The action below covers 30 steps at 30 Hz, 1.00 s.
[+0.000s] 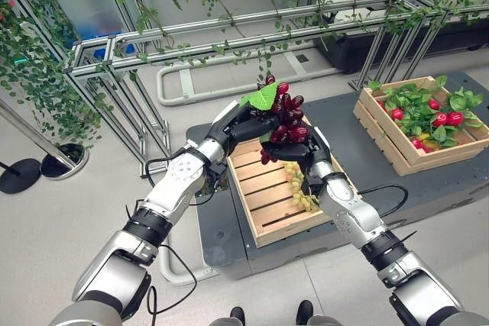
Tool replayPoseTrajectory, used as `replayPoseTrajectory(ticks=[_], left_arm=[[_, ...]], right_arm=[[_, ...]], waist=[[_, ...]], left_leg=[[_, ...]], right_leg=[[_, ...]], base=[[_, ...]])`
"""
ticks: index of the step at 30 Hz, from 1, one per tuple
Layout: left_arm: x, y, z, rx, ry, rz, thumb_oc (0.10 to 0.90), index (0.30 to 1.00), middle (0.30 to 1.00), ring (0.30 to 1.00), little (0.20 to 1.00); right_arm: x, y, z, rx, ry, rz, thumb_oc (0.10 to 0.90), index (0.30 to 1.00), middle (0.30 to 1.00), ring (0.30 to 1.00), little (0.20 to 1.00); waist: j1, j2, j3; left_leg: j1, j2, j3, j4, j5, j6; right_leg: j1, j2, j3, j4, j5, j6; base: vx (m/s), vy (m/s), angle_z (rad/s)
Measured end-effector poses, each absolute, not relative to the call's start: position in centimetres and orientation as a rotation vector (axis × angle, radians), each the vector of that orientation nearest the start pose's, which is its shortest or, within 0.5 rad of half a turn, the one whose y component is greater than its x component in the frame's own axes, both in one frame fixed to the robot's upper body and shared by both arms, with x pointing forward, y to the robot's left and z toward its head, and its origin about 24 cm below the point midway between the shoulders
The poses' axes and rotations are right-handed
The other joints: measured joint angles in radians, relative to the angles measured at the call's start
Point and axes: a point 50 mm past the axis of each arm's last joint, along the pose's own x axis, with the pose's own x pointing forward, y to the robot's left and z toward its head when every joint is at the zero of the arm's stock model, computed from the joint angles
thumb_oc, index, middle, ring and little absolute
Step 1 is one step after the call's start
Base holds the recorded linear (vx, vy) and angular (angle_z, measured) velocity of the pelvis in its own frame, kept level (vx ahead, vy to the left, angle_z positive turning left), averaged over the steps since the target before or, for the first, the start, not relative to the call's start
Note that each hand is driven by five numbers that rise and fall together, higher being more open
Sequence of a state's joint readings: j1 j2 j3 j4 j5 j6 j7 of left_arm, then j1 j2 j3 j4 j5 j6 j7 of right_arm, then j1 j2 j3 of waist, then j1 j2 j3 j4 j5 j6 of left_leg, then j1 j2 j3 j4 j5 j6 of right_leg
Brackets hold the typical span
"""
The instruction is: Pick up the fruits from the basket on one side to the basket on the other side
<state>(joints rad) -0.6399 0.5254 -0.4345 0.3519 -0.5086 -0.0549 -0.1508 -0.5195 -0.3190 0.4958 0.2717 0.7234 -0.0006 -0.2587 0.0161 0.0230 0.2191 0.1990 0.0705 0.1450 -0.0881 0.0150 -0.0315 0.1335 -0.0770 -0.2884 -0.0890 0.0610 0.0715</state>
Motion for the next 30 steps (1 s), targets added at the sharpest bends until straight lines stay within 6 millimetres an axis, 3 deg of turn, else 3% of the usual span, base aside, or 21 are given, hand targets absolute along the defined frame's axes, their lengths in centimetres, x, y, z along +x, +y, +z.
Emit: replayPoseTrajectory(ticks=[8, 9, 10, 30], left_arm=[[35.0, 14.0, 13.7, 0.214, -0.16, -0.477, 0.4, 0.3, 0.3, 0.3, 0.3], [35.0, 13.9, 13.7, 0.217, -0.163, -0.476, 0.64, 0.66, 0.66, 0.66, 0.66], [35.0, 13.9, 13.7, 0.216, -0.163, -0.475, 0.8, 0.9, 0.9, 0.9, 0.9], [34.8, 12.5, 12.7, 0.237, -0.162, -0.497, 0.8, 0.9, 0.9, 0.9, 0.9]], right_arm=[[32.5, -8.9, 8.8, 0.237, 0.05, 0.233, 0.4, 0.3, 0.3, 0.3, 0.3], [32.5, -8.9, 8.8, 0.251, 0.056, 0.231, 0.4, 0.3, 0.3, 0.3, 0.3], [32.5, -8.9, 8.8, 0.251, 0.057, 0.231, 0.4, 0.3, 0.3, 0.3, 0.3], [32.8, -10.3, 7.9, 0.251, 0.071, 0.156, 0.4, 0.3, 0.3, 0.3, 0.3]], waist=[[0.002, 0.002, -0.001], [0.001, 0.002, -0.001], [0.0, 0.002, -0.001], [-0.004, 0.023, -0.014]], left_leg=[[0.0, 0.0, -0.001, 0.0, 0.0, 0.0], [0.0, 0.0, -0.001, 0.0, 0.0, 0.0], [0.0, 0.0, -0.001, 0.0, 0.0, 0.0], [0.003, 0.0, 0.007, 0.0, 0.0, 0.0]], right_leg=[[0.0, 0.0, 0.0, 0.0, 0.0, 0.0], [0.0, 0.0, 0.0, 0.0, 0.0, 0.0], [0.0, 0.0, 0.0, 0.0, 0.0, 0.0], [-0.001, 0.002, 0.008, 0.0, 0.0, 0.0]], base=[[0.0, 0.0, 0.0], [0.0, 0.0, 0.0], [0.0, 0.0, 0.0], [0.0, 0.0, 0.0]])
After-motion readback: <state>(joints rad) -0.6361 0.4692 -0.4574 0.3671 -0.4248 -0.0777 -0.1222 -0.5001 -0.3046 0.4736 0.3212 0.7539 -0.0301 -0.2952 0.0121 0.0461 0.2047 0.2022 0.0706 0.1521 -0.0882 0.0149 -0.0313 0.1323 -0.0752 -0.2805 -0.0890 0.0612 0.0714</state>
